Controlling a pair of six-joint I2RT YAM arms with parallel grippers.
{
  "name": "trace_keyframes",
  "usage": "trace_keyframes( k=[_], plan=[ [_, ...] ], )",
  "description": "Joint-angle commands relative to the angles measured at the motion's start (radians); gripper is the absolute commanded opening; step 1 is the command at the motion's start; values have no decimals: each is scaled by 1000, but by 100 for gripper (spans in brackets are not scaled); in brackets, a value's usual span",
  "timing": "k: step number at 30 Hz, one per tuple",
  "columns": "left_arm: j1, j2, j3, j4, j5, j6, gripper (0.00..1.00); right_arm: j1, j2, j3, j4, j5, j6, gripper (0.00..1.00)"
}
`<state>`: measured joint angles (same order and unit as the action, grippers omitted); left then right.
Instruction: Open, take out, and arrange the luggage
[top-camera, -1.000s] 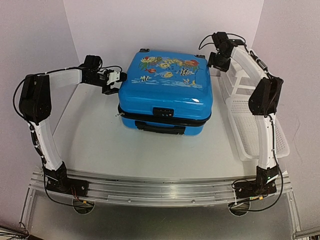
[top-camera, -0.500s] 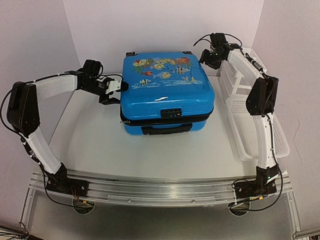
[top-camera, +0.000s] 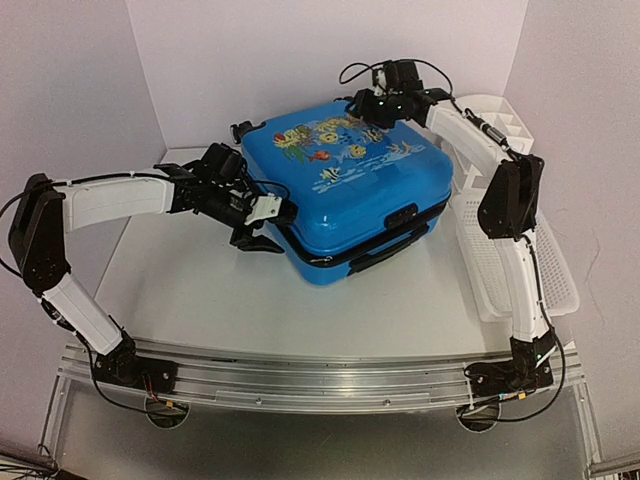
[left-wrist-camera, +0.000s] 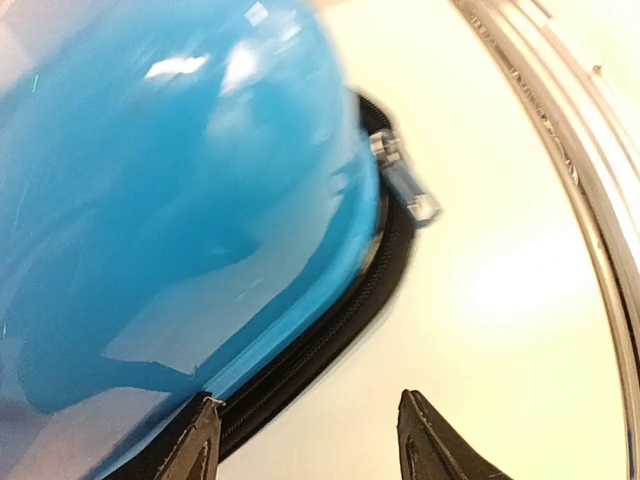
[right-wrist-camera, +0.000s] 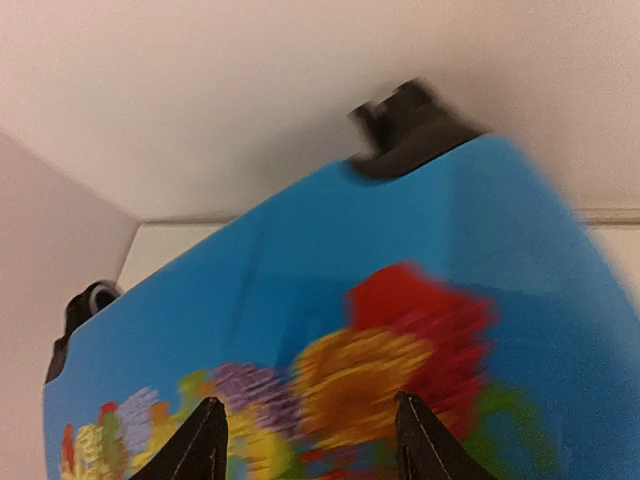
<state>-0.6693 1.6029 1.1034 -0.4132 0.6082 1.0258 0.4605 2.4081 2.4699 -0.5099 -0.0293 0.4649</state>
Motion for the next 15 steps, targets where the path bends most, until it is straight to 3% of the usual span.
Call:
trace_keyframes(
  k=[1,6,12,15],
  plan=[
    [-39,-7,61,149,89,-24,61,192,-59,-102,-169,-166,26,55],
    [112,-31,227,-129,170,86,66,188,-184,-172,-170,-73,-20,62],
    [328,83,604,-748,207,439,76,187,-324,-242,-173,5,-34,65],
    [405,184,751,-787,148,482,81,186,-387,-281,-171,28,-31,65]
  ],
)
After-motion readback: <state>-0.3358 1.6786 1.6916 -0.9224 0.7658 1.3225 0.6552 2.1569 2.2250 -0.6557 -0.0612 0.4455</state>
